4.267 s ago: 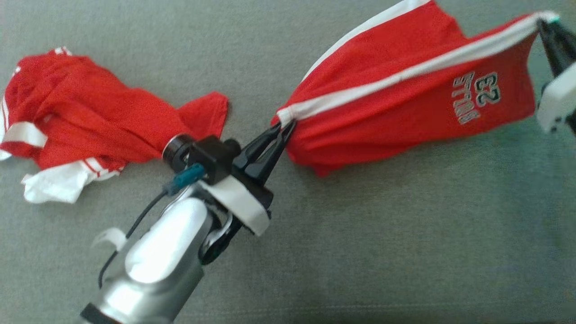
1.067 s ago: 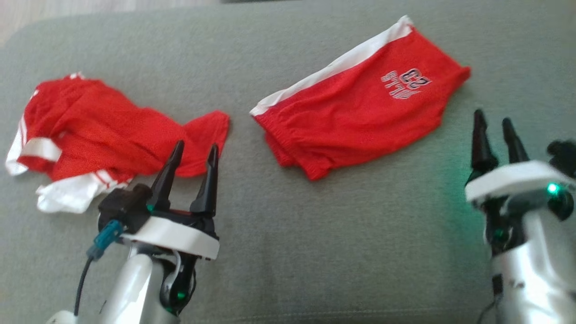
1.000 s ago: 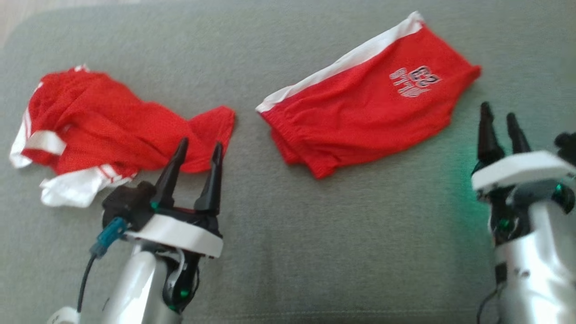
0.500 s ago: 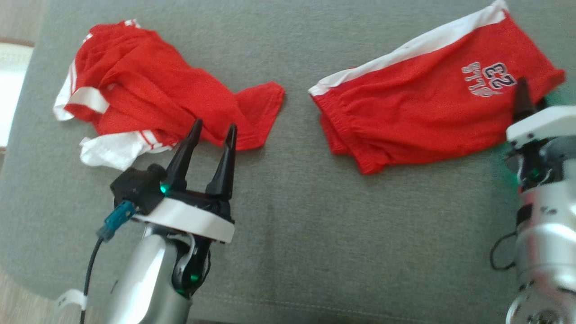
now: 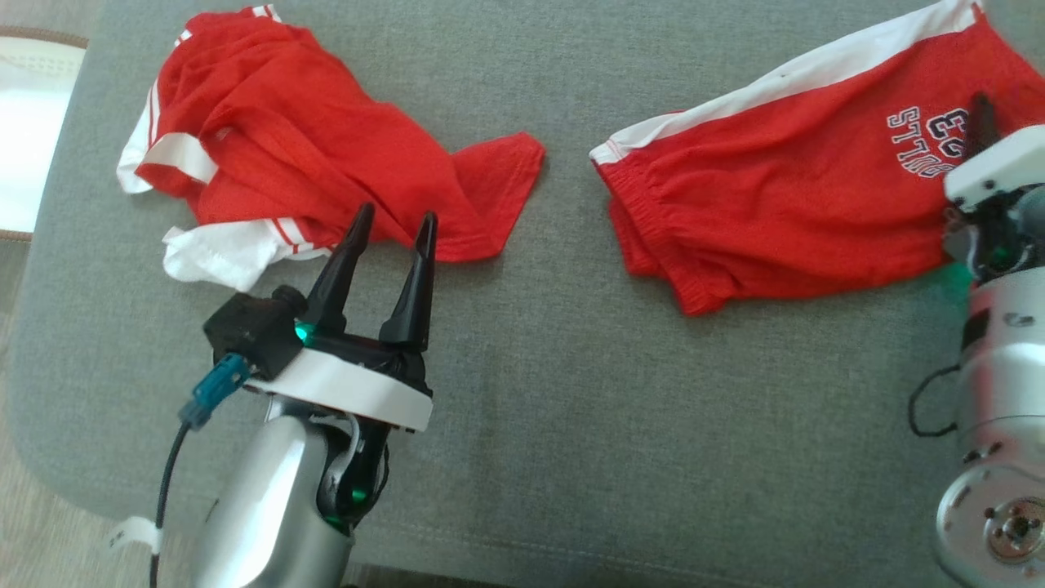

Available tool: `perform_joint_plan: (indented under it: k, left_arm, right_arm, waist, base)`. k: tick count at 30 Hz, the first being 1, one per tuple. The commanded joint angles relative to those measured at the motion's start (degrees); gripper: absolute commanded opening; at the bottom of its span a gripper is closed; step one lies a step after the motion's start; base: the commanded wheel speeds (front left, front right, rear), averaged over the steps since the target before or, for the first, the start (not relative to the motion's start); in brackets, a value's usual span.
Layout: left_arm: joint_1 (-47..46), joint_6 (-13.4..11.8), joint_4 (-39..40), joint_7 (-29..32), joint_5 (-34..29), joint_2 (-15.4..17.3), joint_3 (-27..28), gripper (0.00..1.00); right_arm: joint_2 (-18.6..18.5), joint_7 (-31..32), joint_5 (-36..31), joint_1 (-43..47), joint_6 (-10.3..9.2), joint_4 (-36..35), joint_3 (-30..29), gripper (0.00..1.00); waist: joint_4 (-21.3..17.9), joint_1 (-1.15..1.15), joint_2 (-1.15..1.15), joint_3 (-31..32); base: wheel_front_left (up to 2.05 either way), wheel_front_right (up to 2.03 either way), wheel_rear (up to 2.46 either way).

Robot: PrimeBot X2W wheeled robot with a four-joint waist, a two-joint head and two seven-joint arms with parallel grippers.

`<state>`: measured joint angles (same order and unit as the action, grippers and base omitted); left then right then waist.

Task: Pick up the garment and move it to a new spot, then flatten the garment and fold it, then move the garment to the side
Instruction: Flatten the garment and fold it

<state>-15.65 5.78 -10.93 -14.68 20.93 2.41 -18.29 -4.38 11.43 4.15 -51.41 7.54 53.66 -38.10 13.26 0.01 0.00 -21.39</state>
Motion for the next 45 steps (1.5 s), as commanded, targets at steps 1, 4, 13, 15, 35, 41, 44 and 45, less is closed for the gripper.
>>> perform_joint_plan:
  k: [1,4,13,15,35,41,44,45]
  left_arm:
    - [-1.71,-0.23,1.88,-0.32,0.36,0.47,1.63,1.0]
    - [-1.34,-0.23,1.56,-0.32,0.25,0.47,1.86,1.0]
    - [0.49,0.02,0.98,-0.32,-0.62,0.47,2.68,1.0]
    - [0.72,0.07,0.93,-0.32,-0.75,0.47,2.7,1.0]
    - [6.51,0.6,-0.06,-0.32,-1.84,0.47,3.62,1.0]
    - [6.69,0.67,-0.17,-0.32,-2.08,0.47,3.86,1.0]
    - [6.96,0.64,-0.18,-0.32,-2.31,0.47,4.17,1.0]
    - [7.02,0.65,-0.2,-0.32,-2.36,0.47,4.26,1.0]
  right_arm:
    - [1.49,0.07,-0.02,-1.01,-0.05,-0.13,1.98,0.0]
    - [1.49,-1.63,2.24,-1.04,-0.05,-1.0,2.99,0.0]
    - [1.2,-5.26,9.11,7.47,-0.05,-8.02,3.35,0.0]
    - [1.2,-5.45,9.61,8.71,-0.05,-9.03,2.69,0.0]
    - [1.49,-11.37,19.5,21.45,-0.05,-16.18,11.42,0.0]
    - [1.49,-13.92,24.77,22.51,-0.05,-19.43,21.67,0.0]
    - [1.49,-14.8,28.0,24.37,-0.05,-22.53,29.53,0.0]
    - [1.49,-14.92,28.59,24.93,-0.05,-23.22,31.24,0.0]
  waist:
    - [-0.52,-0.01,0.0,0.34]
    - [-1.69,-0.01,0.0,1.43]
    - [-6.49,-0.01,0.0,6.26]
    - [-6.97,-0.01,0.0,6.78]
    - [-10.66,-0.01,0.0,13.95]
    - [-10.32,-0.01,0.0,14.71]
    - [-9.78,-0.01,0.0,15.23]
    - [-9.57,-0.01,0.0,15.37]
  base:
    - [0.0,0.0,0.0]
    - [0.0,0.0,0.0]
    - [0.0,0.0,0.0]
    - [0.0,0.0,0.0]
    - [0.0,0.0,0.0]
    - [0.0,0.0,0.0]
    - [0.0,0.0,0.0]
    - [0.0,0.0,0.0]
